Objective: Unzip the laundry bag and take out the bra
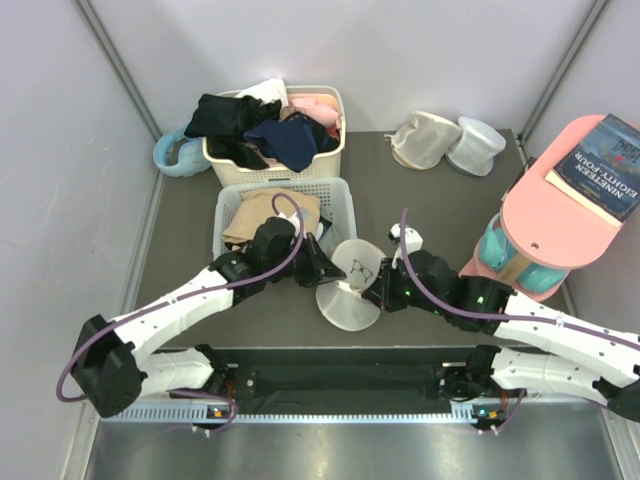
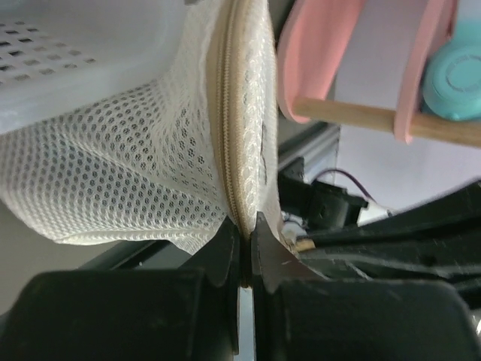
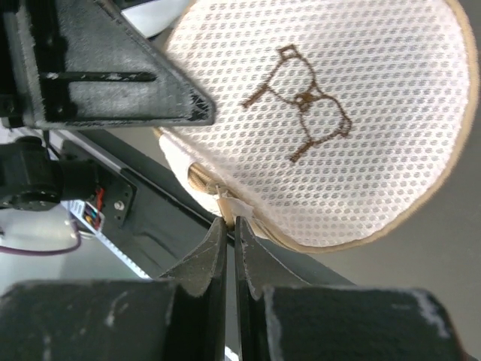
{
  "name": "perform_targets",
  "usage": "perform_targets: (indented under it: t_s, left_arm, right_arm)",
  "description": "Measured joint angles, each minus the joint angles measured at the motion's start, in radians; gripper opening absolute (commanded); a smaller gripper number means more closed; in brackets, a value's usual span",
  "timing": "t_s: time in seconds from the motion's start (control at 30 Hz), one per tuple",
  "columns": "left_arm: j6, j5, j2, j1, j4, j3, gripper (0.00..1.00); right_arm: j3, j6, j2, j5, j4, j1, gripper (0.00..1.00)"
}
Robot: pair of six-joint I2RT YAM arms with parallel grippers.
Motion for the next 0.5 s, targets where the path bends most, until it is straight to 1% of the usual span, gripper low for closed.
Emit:
perform_targets:
  t_s: [0.1, 0.23, 0.43, 0.47, 0.5]
  left_arm:
    - [0.018, 0.063, -0.039, 0.047, -0.006, -0.015, 0.0]
    - [0.027, 0.095, -0.081, 0.131, -0.027, -0.054, 0.0]
    - [0.034, 0.091, -0.098, 0.134, -0.073, -0.057, 0.0]
    - [0.034, 0.08, -0.112, 0.134, -0.088, -0.057, 0.0]
    - [0.034, 0.067, -0.132, 0.134, -0.106, -0.057, 0.0]
  right_arm:
    - [0.003, 0.032, 0.003, -0.003, 0.005, 0.001, 0.0]
    - [0.018, 0.027, 0.028, 0.005, -0.097, 0.004, 0.0]
    - [0.019, 0.024, 0.046, -0.024, -0.099, 0.095, 0.0]
    - [0.019, 0.024, 0.046, -0.023, -0.099, 0.112, 0.01]
    - [0.021, 0.027, 0.046, -0.022, -0.099, 0.124, 0.04]
